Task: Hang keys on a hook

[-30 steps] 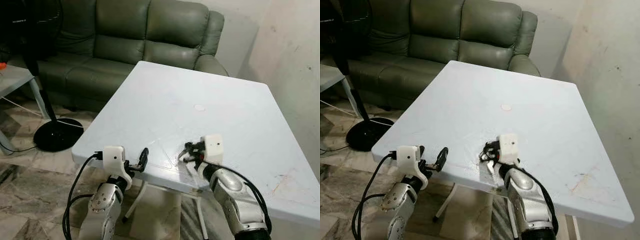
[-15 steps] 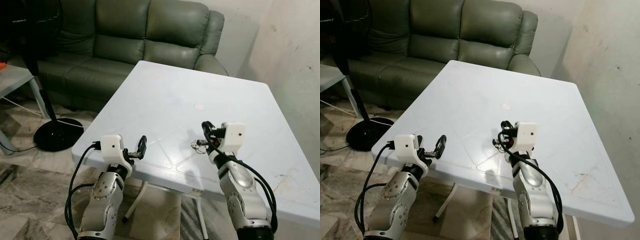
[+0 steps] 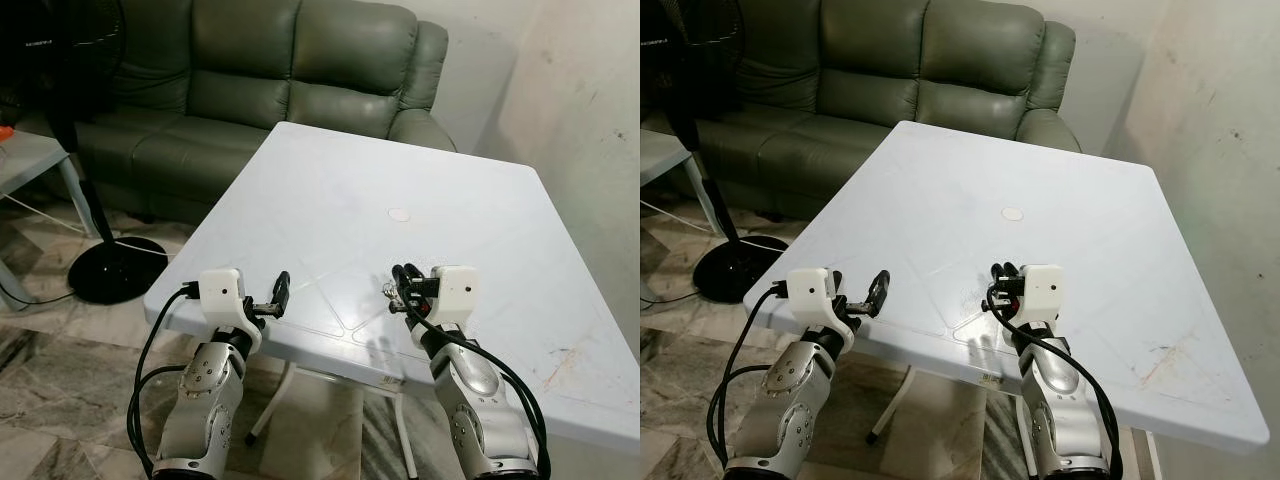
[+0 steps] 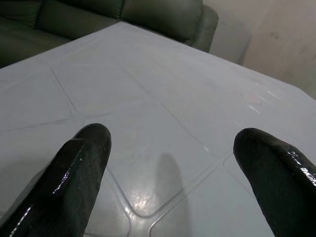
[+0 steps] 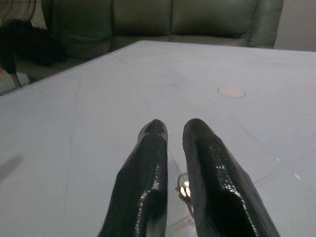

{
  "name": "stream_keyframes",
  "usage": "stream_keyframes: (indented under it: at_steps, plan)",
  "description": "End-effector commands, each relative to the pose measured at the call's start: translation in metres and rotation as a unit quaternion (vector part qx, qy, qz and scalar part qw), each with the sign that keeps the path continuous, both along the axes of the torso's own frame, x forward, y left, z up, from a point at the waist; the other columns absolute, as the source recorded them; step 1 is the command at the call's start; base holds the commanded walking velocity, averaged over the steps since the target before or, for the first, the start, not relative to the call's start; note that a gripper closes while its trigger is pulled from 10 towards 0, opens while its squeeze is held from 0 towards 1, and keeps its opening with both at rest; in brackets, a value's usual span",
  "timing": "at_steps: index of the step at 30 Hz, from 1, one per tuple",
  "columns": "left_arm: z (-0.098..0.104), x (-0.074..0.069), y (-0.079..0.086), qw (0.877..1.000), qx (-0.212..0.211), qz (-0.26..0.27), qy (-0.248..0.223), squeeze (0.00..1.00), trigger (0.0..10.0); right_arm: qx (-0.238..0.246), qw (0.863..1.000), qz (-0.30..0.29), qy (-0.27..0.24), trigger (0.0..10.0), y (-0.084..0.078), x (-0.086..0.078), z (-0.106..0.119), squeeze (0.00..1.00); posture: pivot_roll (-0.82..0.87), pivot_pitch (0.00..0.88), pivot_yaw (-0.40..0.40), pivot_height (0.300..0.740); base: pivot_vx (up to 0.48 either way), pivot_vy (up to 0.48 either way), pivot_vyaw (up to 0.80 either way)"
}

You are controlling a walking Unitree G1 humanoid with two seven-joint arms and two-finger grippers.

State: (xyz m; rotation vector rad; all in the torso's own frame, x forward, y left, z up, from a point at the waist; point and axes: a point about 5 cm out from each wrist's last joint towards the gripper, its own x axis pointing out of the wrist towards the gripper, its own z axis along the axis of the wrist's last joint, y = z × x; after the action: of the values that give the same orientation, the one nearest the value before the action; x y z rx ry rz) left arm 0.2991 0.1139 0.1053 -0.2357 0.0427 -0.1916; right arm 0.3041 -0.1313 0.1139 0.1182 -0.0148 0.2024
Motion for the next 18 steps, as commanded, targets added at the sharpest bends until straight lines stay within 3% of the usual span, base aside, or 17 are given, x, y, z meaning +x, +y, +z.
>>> stream_keyframes:
  at_steps: [1, 14, 17, 18]
  plan:
    - [-0.0039, -0.0012, -0.0017, 1.0, 0.005, -0.002, 0.006, 0.0, 10.0, -0.013, 1.0, 0.003, 0.009, 10.0, -0.0003, 0.0011, -0.0031, 1.0, 0.05, 0.011, -0.092, 0.74, 0.0, 0.0, 0.0]
    - [-0.0079, -0.0011, 0.0024, 1.0, 0.011, 0.001, 0.007, 0.0, 10.0, -0.034, 0.999, -0.01, 0.008, 10.0, -0.0043, 0.0049, -0.006, 1.0, 0.06, 0.0, -0.093, 0.74, 0.0, 0.0, 0.0]
    - [-0.0053, 0.0024, 0.0043, 1.0, 0.01, 0.004, 0.002, 0.0, 10.0, -0.005, 1.0, -0.004, 0.004, 10.0, -0.0036, 0.0047, -0.0042, 1.0, 0.06, 0.0, -0.091, 0.74, 0.0, 0.0, 0.0]
    - [-0.0049, 0.0026, 0.0042, 1.0, 0.015, 0.002, 0.001, 0.0, 10.0, 0.0, 1.0, -0.013, 0.011, 10.0, -0.0045, 0.0042, -0.0056, 0.0, 0.06, 0.0, -0.09, 0.74, 0.0, 0.0, 0.0]
